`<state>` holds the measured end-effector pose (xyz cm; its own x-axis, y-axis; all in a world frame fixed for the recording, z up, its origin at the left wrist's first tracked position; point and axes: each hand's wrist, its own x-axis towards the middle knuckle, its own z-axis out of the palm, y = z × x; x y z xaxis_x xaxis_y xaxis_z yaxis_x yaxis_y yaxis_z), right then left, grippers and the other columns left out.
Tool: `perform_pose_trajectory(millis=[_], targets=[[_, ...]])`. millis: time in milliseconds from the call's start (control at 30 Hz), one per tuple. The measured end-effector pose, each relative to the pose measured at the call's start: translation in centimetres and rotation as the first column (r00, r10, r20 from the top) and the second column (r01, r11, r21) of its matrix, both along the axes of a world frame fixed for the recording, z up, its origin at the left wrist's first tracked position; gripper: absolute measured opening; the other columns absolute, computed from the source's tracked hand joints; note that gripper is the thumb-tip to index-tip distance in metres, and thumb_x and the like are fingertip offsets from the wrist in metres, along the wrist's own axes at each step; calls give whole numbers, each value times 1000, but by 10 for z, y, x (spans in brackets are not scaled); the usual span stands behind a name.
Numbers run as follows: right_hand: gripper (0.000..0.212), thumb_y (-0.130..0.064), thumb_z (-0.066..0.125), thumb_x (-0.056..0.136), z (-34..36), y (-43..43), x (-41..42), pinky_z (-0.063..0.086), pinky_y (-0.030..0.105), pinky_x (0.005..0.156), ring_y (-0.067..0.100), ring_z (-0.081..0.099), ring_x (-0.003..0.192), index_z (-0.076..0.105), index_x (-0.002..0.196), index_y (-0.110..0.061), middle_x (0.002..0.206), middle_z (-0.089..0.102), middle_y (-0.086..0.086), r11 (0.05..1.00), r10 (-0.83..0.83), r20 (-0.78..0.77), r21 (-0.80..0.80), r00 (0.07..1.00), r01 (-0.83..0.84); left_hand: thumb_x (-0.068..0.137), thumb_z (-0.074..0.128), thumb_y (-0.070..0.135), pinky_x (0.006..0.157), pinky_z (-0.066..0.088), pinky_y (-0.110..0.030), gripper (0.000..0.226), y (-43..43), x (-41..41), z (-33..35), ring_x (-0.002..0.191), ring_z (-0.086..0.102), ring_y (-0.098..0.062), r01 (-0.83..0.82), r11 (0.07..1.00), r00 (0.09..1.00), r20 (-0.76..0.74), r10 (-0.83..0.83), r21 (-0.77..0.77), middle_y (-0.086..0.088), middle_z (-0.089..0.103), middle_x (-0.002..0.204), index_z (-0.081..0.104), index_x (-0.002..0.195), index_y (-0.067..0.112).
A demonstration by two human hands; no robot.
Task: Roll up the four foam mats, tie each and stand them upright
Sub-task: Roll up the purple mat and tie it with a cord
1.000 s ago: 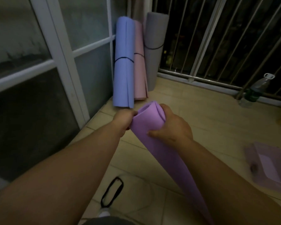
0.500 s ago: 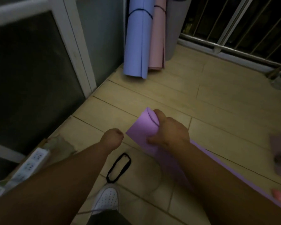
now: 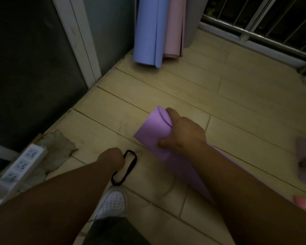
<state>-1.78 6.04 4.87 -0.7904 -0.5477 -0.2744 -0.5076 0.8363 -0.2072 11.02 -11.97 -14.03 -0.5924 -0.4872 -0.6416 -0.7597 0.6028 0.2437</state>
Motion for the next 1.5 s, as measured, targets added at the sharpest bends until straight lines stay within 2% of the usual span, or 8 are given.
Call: perform_pose_trajectory(millis=[333, 567, 833, 933, 1100, 1200, 1367, 1500], targets=[[106, -54, 81, 60, -1, 9, 2, 45, 34, 74, 31, 59, 98, 19, 145, -42, 109, 57, 5, 999, -23, -4, -26, 1000, 22, 93, 53, 18, 71, 38, -25, 16, -1, -21, 36, 99, 58, -27, -125, 992, 963, -238, 125, 14, -15, 61, 107, 56, 96, 2], [105, -53, 81, 63, 27, 23, 1, 41, 32, 74, 31, 59, 103, 18, 146, -43, 116, 56, 4, 995, -72, -24, -69, 997, 70, 82, 65, 7, 69, 51, -31, 20, -5, -57, 107, 79, 66, -28, -342, 907, 752, -507, 421, 246, -16, 69, 88, 58, 101, 10], [109, -54, 79, 63, 106, 58, -8, 45, 34, 81, 30, 58, 110, 16, 151, -41, 123, 59, 4, 941, -237, -108, -273, 966, 201, 89, 60, 15, 64, 51, -32, 12, 33, -113, 232, 67, 59, -23, -200, 913, 596, -696, 402, 356, -12, 67, 79, 69, 93, 8], [107, -52, 80, 64, 145, 79, -10, 44, 33, 77, 30, 59, 109, 18, 150, -40, 122, 60, 4, 886, -307, -133, -402, 942, 232, 89, 64, 27, 52, 43, -24, 13, 50, -129, 292, 70, 59, -24, -120, 956, 530, -797, 289, 267, -7, 65, 79, 68, 90, 14], [103, -52, 83, 64, 207, 112, -5, 47, 34, 84, 27, 58, 113, 24, 148, -41, 129, 59, -1, 710, -432, -125, -657, 893, 252, 90, 64, 30, 75, 54, -36, 15, 88, -148, 395, 82, 63, -27, -42, 990, 417, -898, 139, 134, -6, 65, 84, 64, 90, 16], [106, -51, 86, 62, 229, 134, 4, 46, 35, 91, 25, 54, 121, 26, 149, -40, 140, 53, -5, 571, -491, -79, -781, 867, 253, 88, 62, 36, 77, 56, -42, 24, 115, -152, 446, 86, 65, -34, -7, 991, 361, -924, 124, 130, -14, 69, 91, 66, 92, 13], [110, -52, 89, 57, 238, 172, 15, 50, 42, 93, 25, 53, 121, 26, 147, -40, 139, 51, -5, 404, -543, 12, -873, 840, 274, 89, 64, 36, 84, 49, -31, 25, 179, -149, 491, 95, 61, -22, 65, 991, 340, -936, 92, 121, -3, 68, 106, 68, 106, 18], [113, -52, 90, 55, 240, 200, 20, 51, 44, 93, 21, 52, 120, 25, 147, -41, 140, 49, -8, 350, -533, 63, -892, 844, 287, 89, 64, 38, 82, 46, -28, 20, 217, -139, 496, 97, 61, -21, 37, 998, 326, -945, 33, 47, 1, 69, 105, 69, 102, 25]])
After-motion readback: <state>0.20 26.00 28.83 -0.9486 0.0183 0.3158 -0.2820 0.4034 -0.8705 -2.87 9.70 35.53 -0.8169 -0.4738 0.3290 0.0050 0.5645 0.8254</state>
